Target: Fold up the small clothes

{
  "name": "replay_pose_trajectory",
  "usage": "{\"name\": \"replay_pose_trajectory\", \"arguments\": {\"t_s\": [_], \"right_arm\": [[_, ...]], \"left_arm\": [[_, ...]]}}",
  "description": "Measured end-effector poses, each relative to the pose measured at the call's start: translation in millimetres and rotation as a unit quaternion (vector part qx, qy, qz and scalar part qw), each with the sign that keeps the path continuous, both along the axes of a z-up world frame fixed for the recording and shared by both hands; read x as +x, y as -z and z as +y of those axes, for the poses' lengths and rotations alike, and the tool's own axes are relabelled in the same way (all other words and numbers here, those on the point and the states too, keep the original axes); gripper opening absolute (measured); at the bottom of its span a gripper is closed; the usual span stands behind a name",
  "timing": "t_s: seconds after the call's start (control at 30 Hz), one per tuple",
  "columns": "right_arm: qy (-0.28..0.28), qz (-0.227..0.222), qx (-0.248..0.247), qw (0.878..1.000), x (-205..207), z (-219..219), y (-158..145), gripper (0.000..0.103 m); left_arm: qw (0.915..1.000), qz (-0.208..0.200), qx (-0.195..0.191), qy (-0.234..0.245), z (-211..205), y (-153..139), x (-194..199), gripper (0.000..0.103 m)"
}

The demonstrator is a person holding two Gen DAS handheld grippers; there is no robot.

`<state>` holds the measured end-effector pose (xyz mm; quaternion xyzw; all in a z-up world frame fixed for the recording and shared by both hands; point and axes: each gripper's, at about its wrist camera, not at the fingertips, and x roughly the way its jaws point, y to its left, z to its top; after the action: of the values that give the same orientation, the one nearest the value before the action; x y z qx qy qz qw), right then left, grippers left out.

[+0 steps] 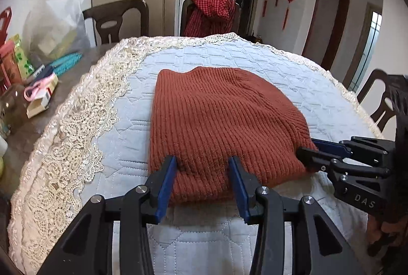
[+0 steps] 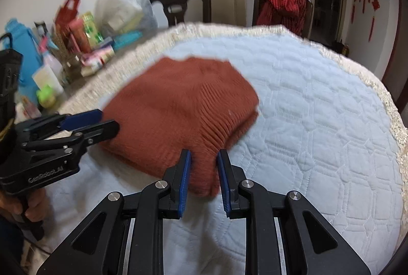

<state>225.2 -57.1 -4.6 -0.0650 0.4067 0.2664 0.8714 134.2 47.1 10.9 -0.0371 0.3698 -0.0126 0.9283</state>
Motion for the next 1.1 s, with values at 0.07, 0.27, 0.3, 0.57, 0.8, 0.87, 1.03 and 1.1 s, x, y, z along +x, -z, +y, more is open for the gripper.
{"name": "replay_pose_trajectory", "arguments": {"t_s": [0.07,0.27,0.3,0.57,0.8,0.87,1.03,1.1], "right_arm": [[0.0,-0.003,0.004,1.0,-0.8,-1.7,-0.4,0.026],[-0.007,-0.004,0.01,1.0,-12.1,-8.8,-12.8,0.026],[-0.01,-0.003,0.011,1.0,-14.4,-10.2,-13.4,0.026],[-0.028,0.002,0.009,1.0,-39.2,-24.2,-14.4,0.031],[-0.024,0.004,-0.003,1.0,-49.3,-31.4,-4.8,0.031],[-0.022,0.007,-0.008,1.0,-49.9,-32.0,-0.7,0.031],[-0.014,0.011,-0.026,0.999,-49.3,-32.2,13.0,0.032],[-0.017,0.011,-0.022,1.0,-49.5,-32.9,12.6,0.034]], "left_arm": [[1.0,0.002,-0.001,-0.001,0.2,-0.9,-0.3,0.048],[0.9999,0.006,-0.011,-0.009,4.0,-6.6,-11.5,0.048],[0.9999,0.007,-0.011,-0.011,4.8,-6.6,-14.3,0.048],[0.999,0.028,-0.013,-0.031,8.5,0.8,-37.0,0.053],[0.9989,0.033,0.002,-0.032,4.9,6.2,-46.4,0.059],[0.9989,0.034,0.007,-0.033,4.5,8.1,-46.5,0.061],[0.9978,0.05,0.004,-0.043,9.8,16.7,-44.8,0.062],[0.9976,0.052,0.01,-0.044,10.3,20.0,-45.3,0.063]]}}
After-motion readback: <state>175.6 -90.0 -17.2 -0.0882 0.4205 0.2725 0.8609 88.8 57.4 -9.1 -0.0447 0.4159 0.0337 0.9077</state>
